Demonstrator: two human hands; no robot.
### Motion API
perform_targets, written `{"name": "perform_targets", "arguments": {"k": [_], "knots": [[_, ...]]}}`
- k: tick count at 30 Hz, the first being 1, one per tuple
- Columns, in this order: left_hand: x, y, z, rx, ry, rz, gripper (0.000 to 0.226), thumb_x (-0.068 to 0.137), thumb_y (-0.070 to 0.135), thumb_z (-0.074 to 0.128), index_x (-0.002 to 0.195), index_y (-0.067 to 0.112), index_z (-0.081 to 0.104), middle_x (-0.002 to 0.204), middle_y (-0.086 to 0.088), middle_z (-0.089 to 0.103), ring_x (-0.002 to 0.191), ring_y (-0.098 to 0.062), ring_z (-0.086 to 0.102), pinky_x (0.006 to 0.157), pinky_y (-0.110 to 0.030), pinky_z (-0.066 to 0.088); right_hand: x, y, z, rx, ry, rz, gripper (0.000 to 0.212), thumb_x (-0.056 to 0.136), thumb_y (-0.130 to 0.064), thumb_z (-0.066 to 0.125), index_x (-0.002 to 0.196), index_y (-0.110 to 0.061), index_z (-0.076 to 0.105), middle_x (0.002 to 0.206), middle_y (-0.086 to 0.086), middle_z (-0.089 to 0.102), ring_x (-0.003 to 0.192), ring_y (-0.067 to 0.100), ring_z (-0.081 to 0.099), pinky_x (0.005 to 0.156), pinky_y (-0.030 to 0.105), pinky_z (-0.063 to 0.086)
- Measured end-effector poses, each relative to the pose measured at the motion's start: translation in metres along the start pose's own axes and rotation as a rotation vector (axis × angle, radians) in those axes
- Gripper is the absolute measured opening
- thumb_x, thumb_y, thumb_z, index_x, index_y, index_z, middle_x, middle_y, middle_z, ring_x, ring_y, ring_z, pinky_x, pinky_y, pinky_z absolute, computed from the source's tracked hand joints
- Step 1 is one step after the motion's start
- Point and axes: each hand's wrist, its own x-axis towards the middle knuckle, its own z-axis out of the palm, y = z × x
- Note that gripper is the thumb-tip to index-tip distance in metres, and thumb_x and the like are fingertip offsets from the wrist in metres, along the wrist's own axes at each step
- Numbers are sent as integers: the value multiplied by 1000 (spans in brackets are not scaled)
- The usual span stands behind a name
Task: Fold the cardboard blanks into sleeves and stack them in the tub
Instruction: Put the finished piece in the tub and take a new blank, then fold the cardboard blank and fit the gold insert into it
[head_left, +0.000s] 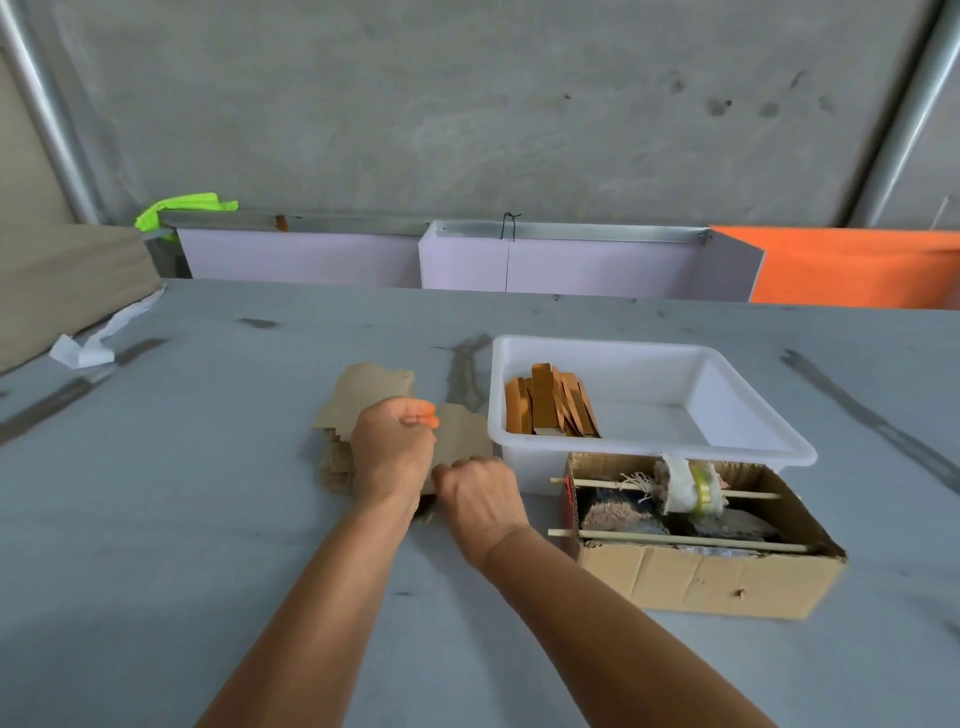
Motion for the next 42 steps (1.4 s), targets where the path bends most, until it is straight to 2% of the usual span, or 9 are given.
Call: {"name": "perform_targets", "arguments": {"k": [2,6,11,15,21,28,33,38,42], "knots": [[-4,-3,-1,17,-2,-3,39,76,-8,41,72,23,65,75,6,68,74,-17,62,78,-30,53,-3,5,4,60,15,34,13,88,-3,54,96,-7,63,95,12,68,89,30,63,66,31,34],[-13,-7,-4,79,-16,87,23,84,5,51,79,16,71,75,9,66,77,-11,61,75,-24,45,-23,8,-17,189,300,186,26,48,-4,86,55,-9,61,47,8,59,39,26,56,41,21,22],[-21,8,-15,-87,-154,130,32,93,43,51,74,26,69,67,16,70,69,6,64,62,-6,44,-33,46,-42,609,547,370,27,88,-22,59,64,-9,60,59,11,57,62,28,42,56,29,25],[-25,25,-22,-84,-256,164,8,81,18,73,84,24,68,80,6,70,73,-6,64,54,-8,46,-52,71,-56,985,541,467,40,84,-19,67,49,-15,49,47,-4,35,51,15,33,51,24,27],[-46,39,-25,-160,-369,134,19,78,-2,70,72,16,71,53,5,63,47,-7,56,49,-14,47,-84,90,-59,1363,442,500,40,83,-18,70,77,18,54,66,11,43,63,22,37,58,31,33],[-80,49,-21,-76,-494,172,15,77,7,74,66,17,70,55,7,62,52,-5,55,51,-17,46,-129,108,-68,1623,388,441,12,76,-5,73,87,-9,68,71,8,68,64,21,66,51,28,54],[-110,48,-14,51,-549,348,21,71,9,79,63,25,69,58,11,63,57,-2,56,56,-15,46,-158,119,-63,1358,429,331,16,79,-6,72,71,-19,71,66,2,69,56,10,61,46,17,45],[-143,35,-8,232,-489,903,10,72,8,76,72,18,74,69,14,61,71,-4,56,69,-15,43,-196,127,-47,814,617,223,25,71,2,77,67,-22,69,66,-13,65,69,5,61,65,12,44],[-165,2,-1,469,-484,1296,15,71,-4,72,65,9,68,68,-2,59,69,-21,55,66,-27,41,-222,130,-23,314,615,-24,20,67,0,82,65,-13,66,70,-5,62,67,23,58,59,34,47]]}}
